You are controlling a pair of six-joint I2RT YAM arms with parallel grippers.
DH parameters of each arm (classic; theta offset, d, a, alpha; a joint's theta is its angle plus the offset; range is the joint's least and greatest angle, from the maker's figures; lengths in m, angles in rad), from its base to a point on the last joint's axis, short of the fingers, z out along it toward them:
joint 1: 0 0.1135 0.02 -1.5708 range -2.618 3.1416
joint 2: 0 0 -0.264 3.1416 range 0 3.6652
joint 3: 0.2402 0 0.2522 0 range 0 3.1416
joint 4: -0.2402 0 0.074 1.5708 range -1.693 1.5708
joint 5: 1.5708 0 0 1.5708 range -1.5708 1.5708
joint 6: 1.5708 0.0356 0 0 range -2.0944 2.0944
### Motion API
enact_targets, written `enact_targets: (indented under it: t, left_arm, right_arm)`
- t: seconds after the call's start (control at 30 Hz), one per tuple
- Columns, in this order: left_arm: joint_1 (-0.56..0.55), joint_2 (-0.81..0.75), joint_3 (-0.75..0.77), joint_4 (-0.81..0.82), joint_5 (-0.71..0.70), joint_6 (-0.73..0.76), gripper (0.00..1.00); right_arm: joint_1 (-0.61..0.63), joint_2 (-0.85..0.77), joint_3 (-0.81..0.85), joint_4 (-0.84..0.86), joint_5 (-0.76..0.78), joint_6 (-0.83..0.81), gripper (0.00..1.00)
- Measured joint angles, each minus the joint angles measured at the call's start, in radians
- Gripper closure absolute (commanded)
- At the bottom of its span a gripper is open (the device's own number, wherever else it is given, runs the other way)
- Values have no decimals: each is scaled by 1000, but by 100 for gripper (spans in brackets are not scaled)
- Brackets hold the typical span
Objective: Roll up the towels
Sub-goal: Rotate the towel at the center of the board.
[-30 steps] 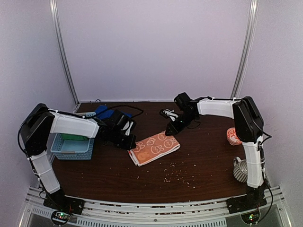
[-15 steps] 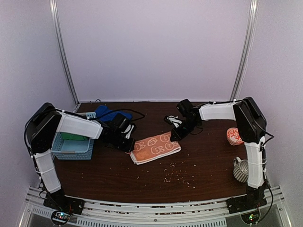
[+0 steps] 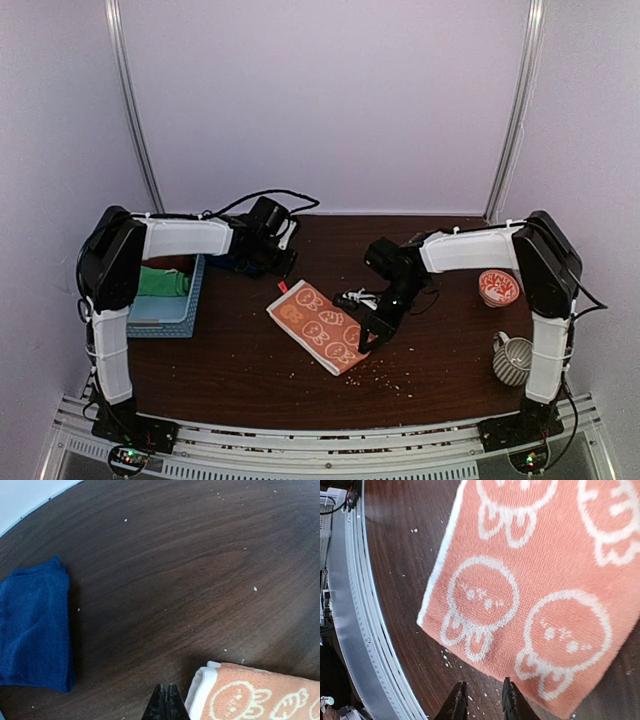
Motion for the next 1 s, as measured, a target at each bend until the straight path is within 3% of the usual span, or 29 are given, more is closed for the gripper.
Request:
enact_targets:
  t: [0.1,0.3,0.53,0.73,1.0]
  left_arm:
    - [0,-53,-29,-3,35,-6,100]
    - [-13,-196,-234,22,134,-72,100]
    - [-19,-222,-382,41,211,-144,100]
    - [-19,-147,-363,36,186,-157,100]
    - [-19,-15,-188,38,182,-151,100]
  right_arm:
    - [-44,-27,69,-39,-18,-22,74]
    - [-115,-36,174,-3,0,-8,79]
    - [-106,65,195,56,9,2,77]
    - [-92,75,69,93,38,-21,78]
    - [-71,27,-58,127,19,-68,78]
